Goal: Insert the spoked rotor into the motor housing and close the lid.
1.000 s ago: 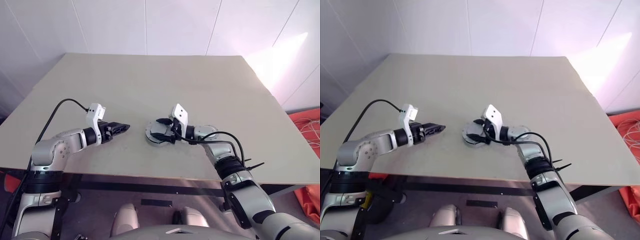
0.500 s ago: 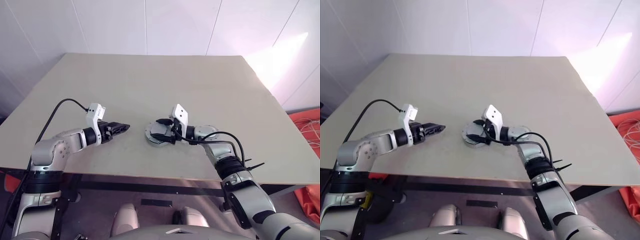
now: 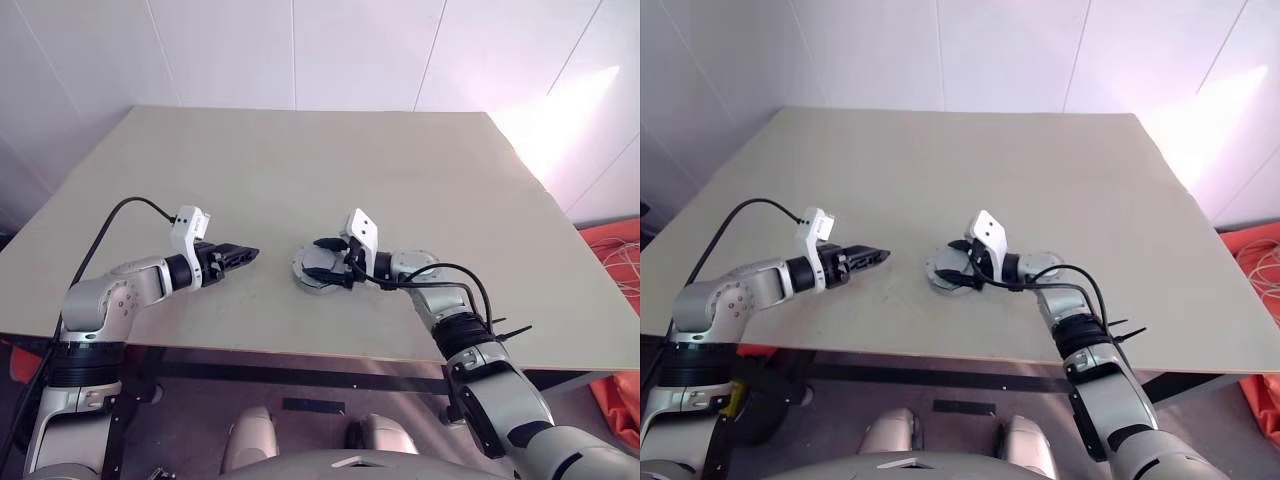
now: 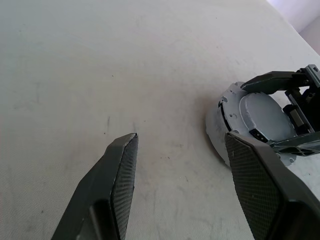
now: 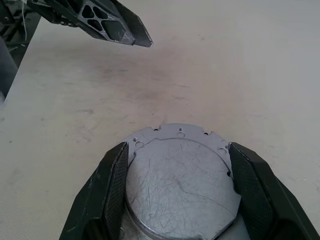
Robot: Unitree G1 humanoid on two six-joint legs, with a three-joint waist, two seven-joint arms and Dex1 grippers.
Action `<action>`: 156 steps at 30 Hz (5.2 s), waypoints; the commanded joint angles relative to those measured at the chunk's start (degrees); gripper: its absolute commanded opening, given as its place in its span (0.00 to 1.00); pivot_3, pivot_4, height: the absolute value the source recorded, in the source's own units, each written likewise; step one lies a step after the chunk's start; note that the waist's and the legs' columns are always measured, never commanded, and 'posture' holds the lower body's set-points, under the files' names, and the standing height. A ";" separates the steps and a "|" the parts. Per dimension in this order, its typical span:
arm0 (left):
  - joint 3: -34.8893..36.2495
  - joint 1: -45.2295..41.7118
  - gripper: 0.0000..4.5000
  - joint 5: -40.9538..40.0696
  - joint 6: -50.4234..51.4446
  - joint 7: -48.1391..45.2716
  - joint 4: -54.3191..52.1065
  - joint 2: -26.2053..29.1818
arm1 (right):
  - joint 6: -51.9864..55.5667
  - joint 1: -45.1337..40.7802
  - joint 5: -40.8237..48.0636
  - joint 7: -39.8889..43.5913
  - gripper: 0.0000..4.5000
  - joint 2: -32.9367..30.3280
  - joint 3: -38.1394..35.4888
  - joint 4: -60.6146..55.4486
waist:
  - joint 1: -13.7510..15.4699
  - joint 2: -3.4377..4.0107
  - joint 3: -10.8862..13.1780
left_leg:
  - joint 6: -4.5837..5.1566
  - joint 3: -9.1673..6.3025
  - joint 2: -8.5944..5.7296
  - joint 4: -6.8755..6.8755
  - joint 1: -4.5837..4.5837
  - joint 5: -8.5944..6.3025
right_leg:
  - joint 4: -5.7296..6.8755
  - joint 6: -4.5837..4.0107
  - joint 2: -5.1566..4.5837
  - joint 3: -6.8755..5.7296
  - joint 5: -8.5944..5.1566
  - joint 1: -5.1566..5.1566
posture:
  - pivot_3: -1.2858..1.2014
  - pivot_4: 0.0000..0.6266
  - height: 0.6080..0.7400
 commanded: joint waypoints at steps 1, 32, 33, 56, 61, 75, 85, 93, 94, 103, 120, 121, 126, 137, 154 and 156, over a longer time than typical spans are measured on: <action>1.21 -0.37 0.65 -0.47 -0.46 -0.07 -2.07 0.56 | 0.11 0.68 0.27 1.00 0.68 -1.13 -0.25 -1.28 | 0.10 0.00 0.00 | 0.00 0.00 0.00 0.00 0.00 0.00 | 0.00 0.00 0.00 0.00 0.00 0.00 | 0.52 0.00 1.00; 0.13 -12.95 0.07 -4.47 7.50 6.62 14.18 -19.07 | -0.83 1.11 -1.17 0.07 0.68 -1.61 0.75 -1.06 | 0.89 -0.01 -0.01 | 0.08 0.00 -0.01 0.02 0.09 -0.04 | -0.13 0.01 -0.01 -0.02 0.00 0.15 | 0.52 0.00 1.00; 0.15 -13.07 0.00 -4.40 7.74 6.61 14.75 -18.99 | -0.82 1.20 -1.17 0.02 0.68 -1.67 0.72 -1.16 | 0.90 -0.01 -0.01 | 0.08 0.00 -0.01 0.01 0.09 -0.04 | -0.13 0.02 -0.01 -0.02 0.00 0.16 | 0.52 0.00 1.00; -5.67 -14.17 0.00 -0.53 14.82 4.21 19.14 -16.62 | 2.46 0.92 1.02 -0.31 0.76 -1.70 -0.70 -3.23 | 0.96 0.01 -0.01 | 0.13 -0.01 -0.05 -0.16 0.86 -0.08 | -0.41 0.41 -0.02 -0.03 -0.23 1.01 | 0.52 0.00 1.00; -5.38 -14.20 0.00 -0.31 14.64 4.25 19.27 -16.61 | 2.52 0.95 0.45 -1.48 0.99 -1.73 -0.95 -3.83 | 0.95 0.01 -0.01 | 0.12 0.00 -0.07 -0.28 0.86 -0.08 | -0.45 0.40 -0.02 -0.03 -0.23 0.99 | 0.52 0.00 1.00; -5.27 -14.78 0.00 -0.29 14.84 3.51 19.83 -16.38 | 10.42 -1.32 7.16 -4.77 0.99 -2.64 -7.60 -10.25 | 1.00 0.01 -0.01 | -0.08 0.03 -0.16 -0.90 0.89 0.06 | -0.64 0.17 -0.02 -0.01 -0.12 0.82 | 0.52 0.00 1.00; -5.98 -15.64 0.00 -0.18 14.66 2.52 20.79 -16.91 | 32.58 -0.02 7.99 -7.10 0.99 -13.66 -9.64 -15.25 | 1.15 0.01 0.00 | -0.05 0.02 -0.25 -1.01 0.85 0.04 | -0.85 0.21 -0.05 -0.01 -0.14 0.88 | 0.52 0.00 1.00; -6.48 -15.68 0.00 0.16 14.13 1.55 21.15 -16.69 | 77.66 -1.18 26.47 -8.27 0.99 -18.31 -22.76 -21.08 | 1.42 0.05 -0.02 | 0.01 0.01 -0.26 -1.13 0.87 0.01 | -1.10 0.22 -0.04 -0.03 -0.13 1.00 | 0.52 0.00 1.00; -6.55 -15.69 0.00 0.23 14.06 1.42 21.17 -16.67 | 82.82 -1.35 28.00 -9.57 0.99 -17.48 -24.64 -21.65 | 1.40 0.06 -0.03 | 0.01 0.01 -0.26 -1.15 0.87 0.02 | -1.11 0.22 -0.04 -0.02 -0.13 1.00 | 0.52 0.00 1.00; -6.18 -15.91 0.00 0.68 13.17 1.10 21.40 -16.17 | 94.44 2.65 33.44 -24.93 0.99 -6.59 -31.98 -23.81 | 2.42 0.13 -0.07 | -0.21 0.05 -0.25 -1.29 0.93 0.13 | -1.22 0.23 -0.04 -0.04 -0.13 0.99 | 0.52 0.00 1.00; -4.84 -15.27 0.00 1.12 13.06 1.75 20.25 -15.77 | 90.64 -5.22 29.42 -39.78 0.99 14.53 -42.03 -18.10 | 2.24 0.16 -0.11 | -1.11 0.10 -0.27 -2.31 1.56 0.67 | -1.28 0.59 -0.01 -0.01 -0.33 1.00 | 0.52 0.00 1.00; -4.76 -15.20 0.00 1.13 13.07 1.79 20.19 -15.75 | 90.15 -5.86 29.59 -39.94 0.99 14.95 -42.38 -17.59 | 2.19 0.15 -0.11 | -1.11 0.10 -0.27 -2.36 1.56 0.68 | -1.28 0.59 0.00 -0.02 -0.33 0.98 | 0.52 0.00 1.00; -4.40 -14.89 0.00 1.18 13.08 2.10 19.82 -15.90 | 88.42 -8.56 30.39 -40.32 0.99 16.47 -43.19 -16.11 | 1.79 0.16 -0.11 | -1.17 0.12 -0.29 -2.49 1.48 0.71 | -1.28 0.57 0.01 -0.02 -0.33 0.87 | 0.52 0.00 1.00; -3.75 -15.24 0.00 1.62 12.41 2.37 20.21 -16.16 | 88.33 -6.65 30.98 -39.34 0.99 19.12 -38.71 -18.45 | 0.89 0.16 -0.11 | -1.16 0.07 -0.32 -2.52 1.07 0.71 | -1.28 0.22 0.02 -0.02 -0.13 0.58 | 0.52 0.00 1.00; -3.40 -15.25 0.00 2.40 11.44 2.26 20.48 -16.39 | 86.52 -6.31 30.36 -37.44 0.47 14.90 -35.87 -17.76 | 1.33 0.16 -0.11 | -1.15 0.00 -0.41 -2.50 1.05 0.71 | -1.27 0.21 0.00 -0.02 -0.10 0.52 | 0.52 0.00 1.00; -3.36 -15.33 0.00 2.57 11.22 2.21 20.67 -16.37 | 85.86 -6.43 30.04 -37.58 0.47 14.77 -36.05 -17.12 | 1.39 0.16 -0.11 | -1.15 -0.01 -0.42 -2.50 1.04 0.71 | -1.27 0.20 0.00 -0.02 -0.10 0.52 | 0.52 0.00 1.00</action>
